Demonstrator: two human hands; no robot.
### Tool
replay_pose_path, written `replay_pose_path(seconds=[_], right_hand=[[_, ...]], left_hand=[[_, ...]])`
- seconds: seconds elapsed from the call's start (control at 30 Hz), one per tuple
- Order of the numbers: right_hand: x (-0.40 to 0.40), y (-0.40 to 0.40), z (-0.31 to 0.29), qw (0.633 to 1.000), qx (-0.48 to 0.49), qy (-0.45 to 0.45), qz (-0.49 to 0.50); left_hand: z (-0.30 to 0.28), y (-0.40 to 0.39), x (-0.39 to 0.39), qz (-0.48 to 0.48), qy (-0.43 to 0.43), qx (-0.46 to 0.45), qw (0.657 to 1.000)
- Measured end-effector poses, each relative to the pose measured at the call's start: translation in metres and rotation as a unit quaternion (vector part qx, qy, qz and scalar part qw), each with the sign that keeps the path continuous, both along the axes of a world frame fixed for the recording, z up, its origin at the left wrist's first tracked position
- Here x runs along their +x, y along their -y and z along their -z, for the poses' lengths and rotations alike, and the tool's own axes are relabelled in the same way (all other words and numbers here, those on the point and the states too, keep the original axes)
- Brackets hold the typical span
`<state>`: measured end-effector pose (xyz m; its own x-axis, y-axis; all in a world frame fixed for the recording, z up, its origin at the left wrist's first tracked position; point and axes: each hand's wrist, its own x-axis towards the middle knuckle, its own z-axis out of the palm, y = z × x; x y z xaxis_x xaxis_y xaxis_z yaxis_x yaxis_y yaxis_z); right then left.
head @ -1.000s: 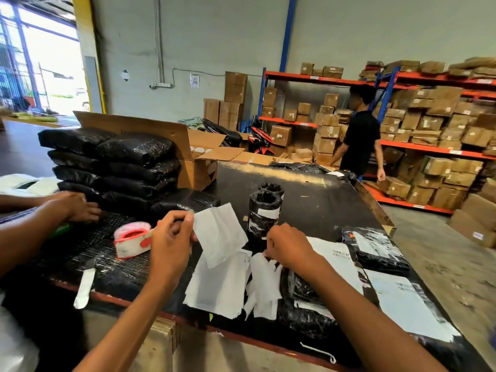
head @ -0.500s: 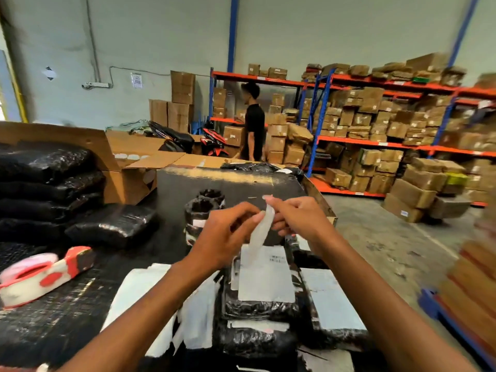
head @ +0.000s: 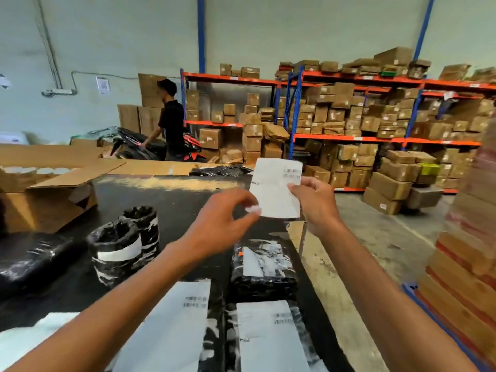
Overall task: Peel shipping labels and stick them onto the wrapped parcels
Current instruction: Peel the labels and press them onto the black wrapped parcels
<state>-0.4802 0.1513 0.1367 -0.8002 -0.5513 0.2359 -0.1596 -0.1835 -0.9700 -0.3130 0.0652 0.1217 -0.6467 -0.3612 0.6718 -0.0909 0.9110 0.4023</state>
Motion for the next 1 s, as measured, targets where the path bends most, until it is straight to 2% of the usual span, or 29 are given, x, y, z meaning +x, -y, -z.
replay_pose_path(seconds=[0.07,0.13,0.2,0.27,0.33,0.5,0.67,0.8,1.0], right_hand=[[-0.024,0.005,0.011,0.999,0.02,0.015,-0.045],[-0.039,0.016,0.027,0.996,0.041,0.034,-0.072],[-0.05,0.027,0.043,0.992,0.062,0.049,-0.099],[-0.06,0.036,0.06,0.988,0.087,0.049,-0.118],[-0.067,0.038,0.076,0.985,0.126,0.036,-0.117],[-0.082,0.048,0.119,0.969,0.222,0.003,-0.112],[-0.09,0.052,0.137,0.96,0.258,0.004,-0.108],[-0.093,0.052,0.14,0.958,0.258,0.042,-0.119],[-0.096,0.056,0.14,0.949,0.293,0.012,-0.113]], left_hand=[[0.0,0.013,-0.017,-0.079,-0.074,0.164,0.981],[0.002,0.029,-0.032,-0.078,-0.031,0.342,0.936],[0.012,0.039,-0.047,-0.054,0.032,0.434,0.899],[0.027,0.045,-0.063,-0.062,0.037,0.474,0.878],[0.045,0.05,-0.074,-0.081,0.04,0.493,0.865],[0.084,0.059,-0.093,-0.125,0.148,0.466,0.863],[0.104,0.069,-0.103,-0.137,0.185,0.442,0.867],[0.113,0.069,-0.104,-0.144,0.209,0.439,0.862],[0.116,0.064,-0.104,-0.155,0.215,0.419,0.868]])
